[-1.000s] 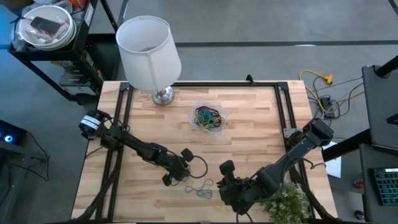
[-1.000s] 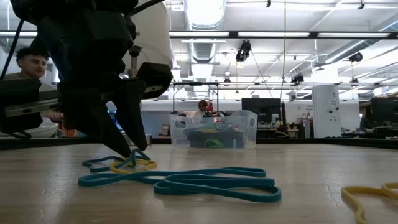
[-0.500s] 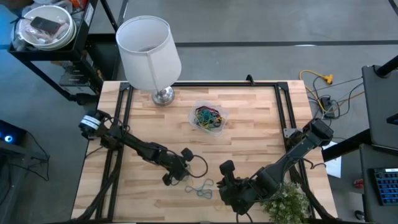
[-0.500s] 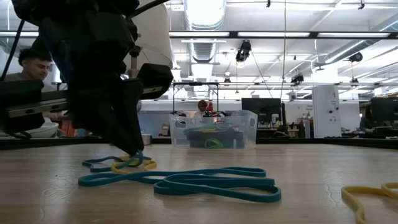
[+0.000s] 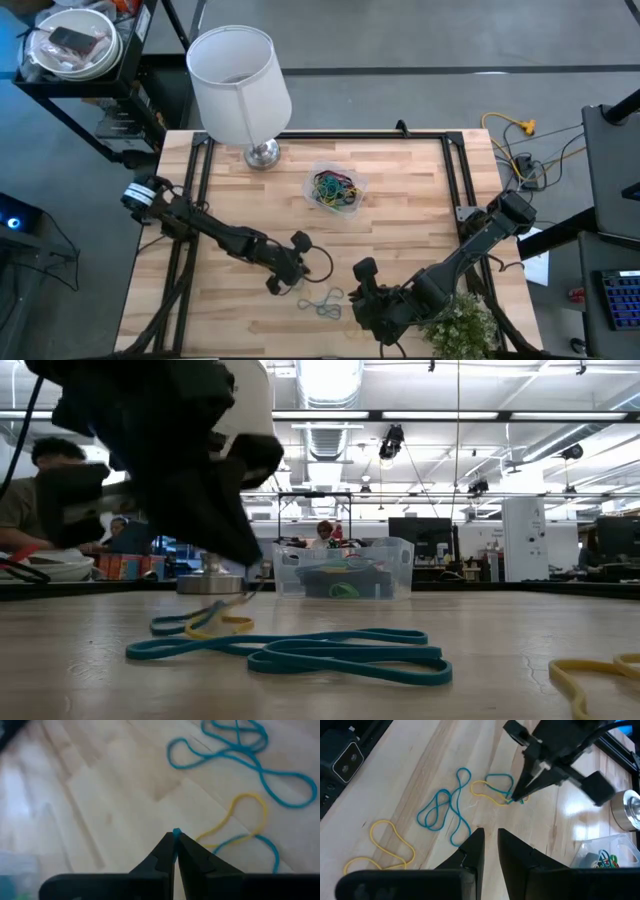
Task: Pick and place rubber bands into bin
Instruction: Put the blue rubber bands into the bin
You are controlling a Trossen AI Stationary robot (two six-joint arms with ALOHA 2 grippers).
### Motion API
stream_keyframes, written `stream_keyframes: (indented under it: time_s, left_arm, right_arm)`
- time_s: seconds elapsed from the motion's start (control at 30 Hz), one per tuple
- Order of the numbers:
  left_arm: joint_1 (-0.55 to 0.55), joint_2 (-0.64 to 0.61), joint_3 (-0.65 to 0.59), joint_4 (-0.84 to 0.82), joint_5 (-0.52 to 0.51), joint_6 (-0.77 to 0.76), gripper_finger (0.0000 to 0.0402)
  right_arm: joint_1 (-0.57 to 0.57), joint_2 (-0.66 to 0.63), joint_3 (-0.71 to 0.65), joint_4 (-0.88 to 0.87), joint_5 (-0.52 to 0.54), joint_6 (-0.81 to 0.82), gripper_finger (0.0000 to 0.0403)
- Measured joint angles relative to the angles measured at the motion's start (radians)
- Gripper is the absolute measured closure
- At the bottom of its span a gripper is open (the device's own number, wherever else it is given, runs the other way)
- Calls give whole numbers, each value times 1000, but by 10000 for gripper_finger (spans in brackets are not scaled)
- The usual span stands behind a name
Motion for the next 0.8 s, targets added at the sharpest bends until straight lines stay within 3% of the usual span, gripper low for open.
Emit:
stream_keyframes:
  time_s: [0.37,0.8]
  left_arm:
    - [-32,-151,9,1,-210,22,401]
    - [-31,-290,9,97,-283,154,401]
  right_arm:
    - [0,0,0,0,0,0,355]
    - [0,0,0,-1,0,0,355]
